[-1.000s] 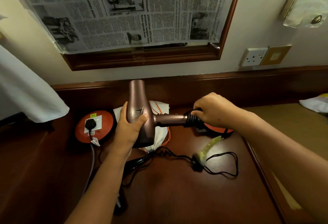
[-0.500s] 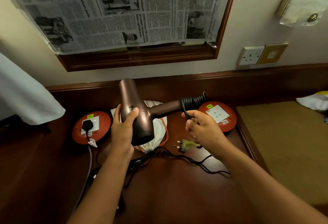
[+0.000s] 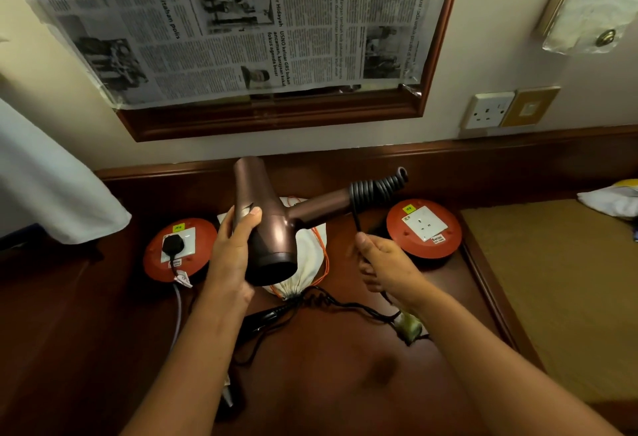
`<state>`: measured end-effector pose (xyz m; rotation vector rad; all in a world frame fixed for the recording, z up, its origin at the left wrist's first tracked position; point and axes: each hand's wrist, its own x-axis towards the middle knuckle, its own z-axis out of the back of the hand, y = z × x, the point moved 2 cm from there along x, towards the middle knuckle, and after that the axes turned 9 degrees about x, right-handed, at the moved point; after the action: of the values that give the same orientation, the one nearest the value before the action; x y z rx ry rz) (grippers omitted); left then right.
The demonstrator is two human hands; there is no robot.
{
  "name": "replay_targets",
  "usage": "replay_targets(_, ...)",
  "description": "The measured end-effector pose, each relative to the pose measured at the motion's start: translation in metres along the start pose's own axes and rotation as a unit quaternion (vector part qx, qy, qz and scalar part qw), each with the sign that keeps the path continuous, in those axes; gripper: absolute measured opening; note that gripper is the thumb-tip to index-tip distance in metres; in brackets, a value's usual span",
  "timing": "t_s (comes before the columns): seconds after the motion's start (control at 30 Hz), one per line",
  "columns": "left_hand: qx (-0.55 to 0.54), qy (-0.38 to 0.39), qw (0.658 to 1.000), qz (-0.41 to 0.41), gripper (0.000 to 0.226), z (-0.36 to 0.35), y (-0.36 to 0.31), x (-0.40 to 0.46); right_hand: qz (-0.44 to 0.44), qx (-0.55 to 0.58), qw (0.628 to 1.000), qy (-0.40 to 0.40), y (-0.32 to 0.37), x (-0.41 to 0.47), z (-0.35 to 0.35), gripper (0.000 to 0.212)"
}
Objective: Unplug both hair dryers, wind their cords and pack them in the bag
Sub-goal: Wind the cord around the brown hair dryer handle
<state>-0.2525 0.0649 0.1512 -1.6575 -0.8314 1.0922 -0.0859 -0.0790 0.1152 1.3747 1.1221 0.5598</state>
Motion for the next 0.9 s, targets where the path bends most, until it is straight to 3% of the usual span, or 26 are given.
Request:
replay_targets(0.2, 0.038, 0.053, 0.998, -0.007, 0.038, 0.004, 0.001, 0.0, 0.013, -0.004, 1.0, 0.005, 0.005, 0.003, 0.014, 0.032)
replay_targets(0.37, 0.033, 0.09, 0.995, 0.02, 0.033, 0.008, -0.006, 0.006, 0.035, -0.184, 0.982, -0.037, 0.014, 0.008, 0.021, 0.072)
replay_targets(0.47, 0.002, 0.114, 0.992, 0.052, 0.028, 0.014, -0.011, 0.008, 0.049, -0.264, 0.963, -0.011, 0.019, 0.012, 0.028, 0.084)
replay_targets(0.57, 0.014, 0.115, 0.992, 0.056, 0.03, 0.022, -0.015, 0.009, 0.053, -0.278, 0.959, 0.027, 0.036, 0.012, 0.036, 0.07)
replay_targets(0.7, 0.043, 0.123, 0.99, 0.052, 0.02, 0.029, -0.017, 0.009, 0.053, -0.294, 0.951, 0.083, 0.072, 0.013, 0.051, 0.014)
replay_targets(0.83, 0.077, 0.179, 0.981, 0.024, 0.036, 0.026, -0.023, 0.005, 0.078, -0.444, 0.886, 0.107, 0.095, 0.018, 0.054, 0.01)
replay_targets(0.9, 0.109, 0.206, 0.972, -0.001, 0.057, 0.025, -0.025, 0.006, 0.108, -0.529, 0.837, 0.092, 0.104, 0.023, 0.05, 0.03)
